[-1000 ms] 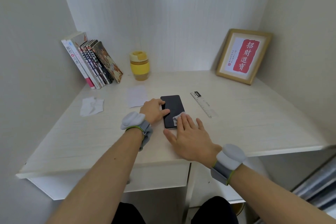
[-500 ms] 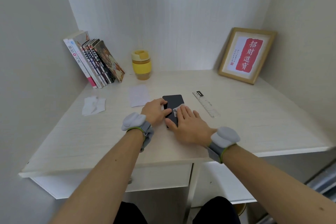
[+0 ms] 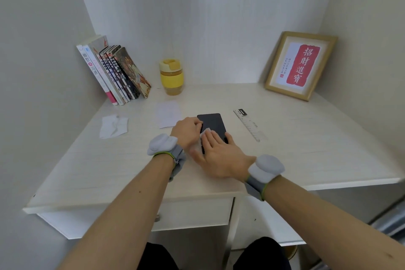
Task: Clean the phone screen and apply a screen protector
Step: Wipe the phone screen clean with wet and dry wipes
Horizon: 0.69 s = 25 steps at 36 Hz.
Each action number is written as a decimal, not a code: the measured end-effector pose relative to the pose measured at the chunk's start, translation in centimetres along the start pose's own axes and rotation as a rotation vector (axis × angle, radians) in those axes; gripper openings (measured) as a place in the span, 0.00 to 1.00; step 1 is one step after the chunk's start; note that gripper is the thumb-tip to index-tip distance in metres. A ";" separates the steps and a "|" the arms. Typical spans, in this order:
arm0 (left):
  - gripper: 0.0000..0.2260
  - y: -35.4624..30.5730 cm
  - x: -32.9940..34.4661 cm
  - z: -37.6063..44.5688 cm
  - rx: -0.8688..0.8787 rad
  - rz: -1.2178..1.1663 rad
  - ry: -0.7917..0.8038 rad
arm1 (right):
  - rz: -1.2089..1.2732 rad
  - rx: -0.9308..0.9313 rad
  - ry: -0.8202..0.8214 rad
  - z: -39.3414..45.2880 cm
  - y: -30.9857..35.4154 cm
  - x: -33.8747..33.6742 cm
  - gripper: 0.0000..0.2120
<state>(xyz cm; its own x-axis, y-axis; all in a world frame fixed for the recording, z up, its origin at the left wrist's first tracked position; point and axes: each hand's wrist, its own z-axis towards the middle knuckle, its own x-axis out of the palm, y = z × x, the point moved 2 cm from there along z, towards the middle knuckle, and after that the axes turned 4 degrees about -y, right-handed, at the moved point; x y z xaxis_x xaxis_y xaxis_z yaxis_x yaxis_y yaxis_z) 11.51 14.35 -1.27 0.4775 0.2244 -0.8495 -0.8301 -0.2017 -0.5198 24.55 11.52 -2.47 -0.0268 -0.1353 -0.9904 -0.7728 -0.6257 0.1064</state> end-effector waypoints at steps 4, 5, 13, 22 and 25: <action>0.15 -0.1 0.0 0.1 0.004 0.023 -0.018 | -0.041 -0.031 0.001 -1.7 0.4 0.6 0.49; 0.15 0.0 0.0 0.1 0.006 0.025 -0.022 | -0.054 -0.032 0.004 -2.0 0.4 0.5 0.48; 0.15 0.2 -0.1 0.1 -0.006 0.008 0.018 | -0.026 0.089 0.028 1.6 -1.9 -0.7 0.46; 0.14 0.8 -0.3 0.5 0.042 -0.057 0.020 | 0.110 0.102 -0.006 5.9 -5.5 -1.0 0.37; 0.14 1.1 -0.4 0.7 0.041 -0.051 0.013 | 0.118 0.054 0.038 7.3 -5.9 -1.3 0.29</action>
<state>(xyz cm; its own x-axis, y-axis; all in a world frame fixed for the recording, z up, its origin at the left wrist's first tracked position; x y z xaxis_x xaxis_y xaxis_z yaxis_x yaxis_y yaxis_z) 10.25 14.68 -1.45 0.5229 0.2211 -0.8232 -0.8156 -0.1507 -0.5586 24.56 21.00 -2.44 -0.0960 -0.2353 -0.9672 -0.7985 -0.5619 0.2160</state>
